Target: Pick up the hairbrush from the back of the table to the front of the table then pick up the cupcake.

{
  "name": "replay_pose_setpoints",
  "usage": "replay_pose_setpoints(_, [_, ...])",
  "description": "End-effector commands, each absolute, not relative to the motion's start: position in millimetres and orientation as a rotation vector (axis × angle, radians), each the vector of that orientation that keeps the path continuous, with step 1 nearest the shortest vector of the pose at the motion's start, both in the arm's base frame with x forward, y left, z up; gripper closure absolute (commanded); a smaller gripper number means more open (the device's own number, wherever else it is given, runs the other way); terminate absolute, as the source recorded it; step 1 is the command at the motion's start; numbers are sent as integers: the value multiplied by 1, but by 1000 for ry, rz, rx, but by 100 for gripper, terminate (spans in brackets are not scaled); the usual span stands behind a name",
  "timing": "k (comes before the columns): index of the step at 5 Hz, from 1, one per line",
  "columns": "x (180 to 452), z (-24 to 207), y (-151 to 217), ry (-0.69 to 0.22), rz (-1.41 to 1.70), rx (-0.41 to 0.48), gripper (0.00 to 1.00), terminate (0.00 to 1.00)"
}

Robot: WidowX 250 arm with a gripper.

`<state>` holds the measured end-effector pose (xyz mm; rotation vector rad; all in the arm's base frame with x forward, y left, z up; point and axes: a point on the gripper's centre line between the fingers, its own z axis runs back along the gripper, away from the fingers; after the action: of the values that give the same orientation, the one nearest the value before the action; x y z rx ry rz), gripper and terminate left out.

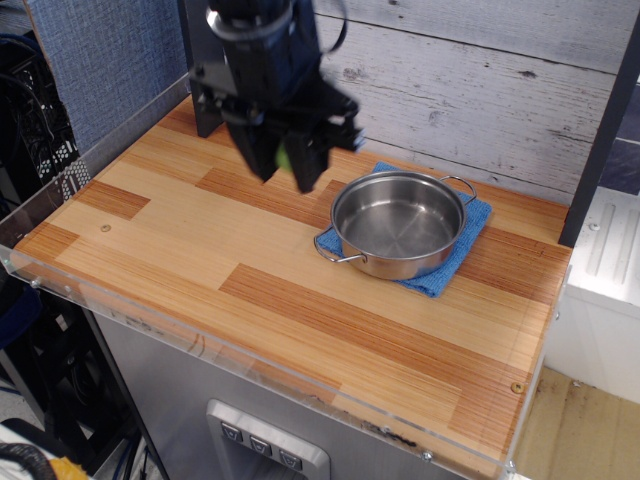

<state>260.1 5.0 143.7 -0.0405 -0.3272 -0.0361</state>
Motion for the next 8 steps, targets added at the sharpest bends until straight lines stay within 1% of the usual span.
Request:
replay_pose_setpoints(1, [221, 119, -44, -258, -308, -37, 100, 0])
replay_pose_setpoints(2, [217, 72, -41, -102, -333, 16, 100, 0])
replay_pose_setpoints(3, [221, 24, -37, 12, -322, 54, 100, 0])
replay_pose_setpoints(4, [232, 4, -43, 48, -323, 40, 100, 0])
replay_pose_setpoints(5, [239, 6, -51, 39, -332, 16, 100, 0])
replay_pose_setpoints(6, [245, 28, -66, -36, -388, 10, 100, 0])
replay_pose_setpoints(7, [245, 47, -77, -94, -416, -6, 100, 0])
replay_pose_setpoints(8, [241, 53, -81, -109, -414, -8, 100, 0])
